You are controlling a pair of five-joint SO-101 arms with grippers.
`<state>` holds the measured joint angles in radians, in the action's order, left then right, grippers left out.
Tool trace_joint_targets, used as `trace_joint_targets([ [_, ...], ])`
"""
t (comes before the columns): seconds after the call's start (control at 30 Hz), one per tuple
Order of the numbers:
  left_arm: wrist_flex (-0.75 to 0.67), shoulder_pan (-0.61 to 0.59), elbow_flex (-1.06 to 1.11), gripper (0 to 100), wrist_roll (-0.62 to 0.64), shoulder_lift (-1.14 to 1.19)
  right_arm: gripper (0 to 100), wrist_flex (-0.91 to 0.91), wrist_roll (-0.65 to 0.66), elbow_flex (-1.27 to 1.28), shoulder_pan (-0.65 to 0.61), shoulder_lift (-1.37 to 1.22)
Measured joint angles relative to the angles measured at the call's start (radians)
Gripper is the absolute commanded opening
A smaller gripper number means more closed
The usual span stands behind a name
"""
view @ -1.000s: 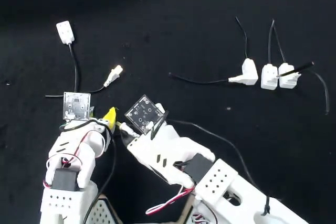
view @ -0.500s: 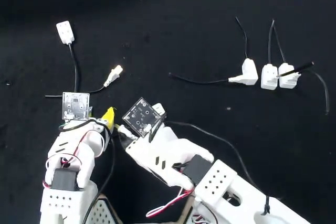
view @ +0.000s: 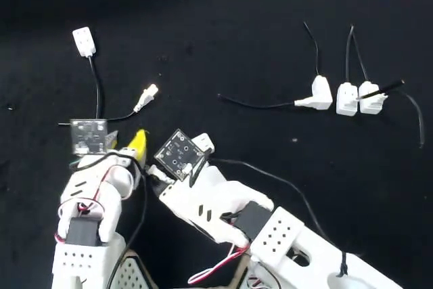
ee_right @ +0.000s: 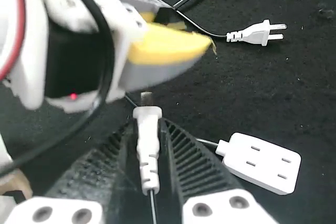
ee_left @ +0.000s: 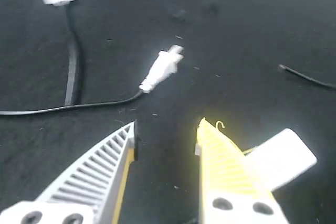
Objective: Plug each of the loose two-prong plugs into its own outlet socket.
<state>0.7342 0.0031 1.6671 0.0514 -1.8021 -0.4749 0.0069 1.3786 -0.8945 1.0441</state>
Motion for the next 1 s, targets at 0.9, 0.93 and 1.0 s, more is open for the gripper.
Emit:
trace_joint_targets([
  [0.9,0.000,0.054,0.009,19,-0.071,0.000,1.1,0.000,0.000,0.000,0.026,0.000],
  [0.93,0.000,0.054,0.009,19,-0.071,0.000,1.1,0.000,0.000,0.000,0.026,0.000],
  [1.0,0.000,0.054,0.009,19,-0.071,0.000,1.1,0.000,0.000,0.000,0.026,0.000],
])
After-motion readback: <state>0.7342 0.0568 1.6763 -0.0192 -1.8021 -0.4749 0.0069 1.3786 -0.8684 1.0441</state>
